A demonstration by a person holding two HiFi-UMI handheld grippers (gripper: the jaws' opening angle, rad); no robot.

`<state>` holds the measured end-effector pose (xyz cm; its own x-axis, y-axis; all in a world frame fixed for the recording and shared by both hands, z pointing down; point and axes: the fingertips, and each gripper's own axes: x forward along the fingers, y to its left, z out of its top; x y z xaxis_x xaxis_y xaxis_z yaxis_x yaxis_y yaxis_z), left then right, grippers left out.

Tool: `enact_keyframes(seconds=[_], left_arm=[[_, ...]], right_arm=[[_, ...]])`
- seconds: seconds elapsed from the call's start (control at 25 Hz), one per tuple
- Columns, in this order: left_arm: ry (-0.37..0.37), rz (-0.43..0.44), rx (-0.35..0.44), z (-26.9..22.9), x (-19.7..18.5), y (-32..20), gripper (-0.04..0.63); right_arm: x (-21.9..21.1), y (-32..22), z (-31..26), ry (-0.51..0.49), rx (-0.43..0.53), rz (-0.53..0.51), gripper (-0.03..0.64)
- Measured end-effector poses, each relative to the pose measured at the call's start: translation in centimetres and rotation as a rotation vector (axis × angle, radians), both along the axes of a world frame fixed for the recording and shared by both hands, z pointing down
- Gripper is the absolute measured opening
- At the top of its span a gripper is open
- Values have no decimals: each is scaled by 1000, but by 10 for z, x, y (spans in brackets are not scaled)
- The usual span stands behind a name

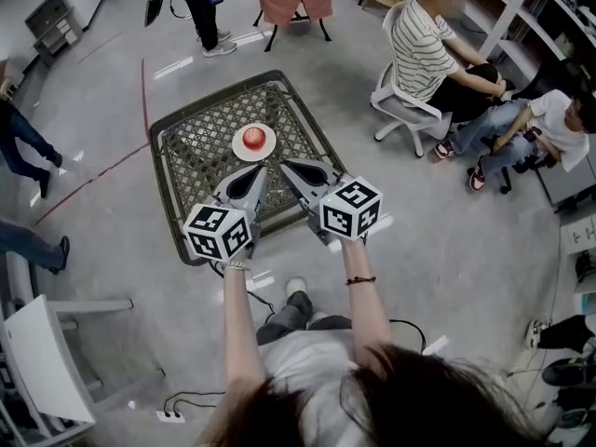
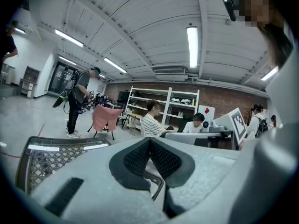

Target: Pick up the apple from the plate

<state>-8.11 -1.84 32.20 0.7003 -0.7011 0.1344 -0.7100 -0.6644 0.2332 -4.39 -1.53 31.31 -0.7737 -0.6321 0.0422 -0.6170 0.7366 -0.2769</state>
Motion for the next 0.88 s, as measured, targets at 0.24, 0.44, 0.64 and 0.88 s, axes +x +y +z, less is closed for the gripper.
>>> enact_keyframes(seconds=[0.24,0.44,0.64,0.88], left_arm=[[8,21,-24,14,-5,-16,11],[13,25,-19,13,-15,-28,11],[14,30,-17,15,-20,-37,11],[18,36,-35,20,-22,-44,11]], right_arm=[[-5,-16,12,7,-24,27,9],[-13,-24,18,17,-28,33,9],[-17,-35,20,25,-27,39,9],[-20,-42,23,37,-36,40,9]])
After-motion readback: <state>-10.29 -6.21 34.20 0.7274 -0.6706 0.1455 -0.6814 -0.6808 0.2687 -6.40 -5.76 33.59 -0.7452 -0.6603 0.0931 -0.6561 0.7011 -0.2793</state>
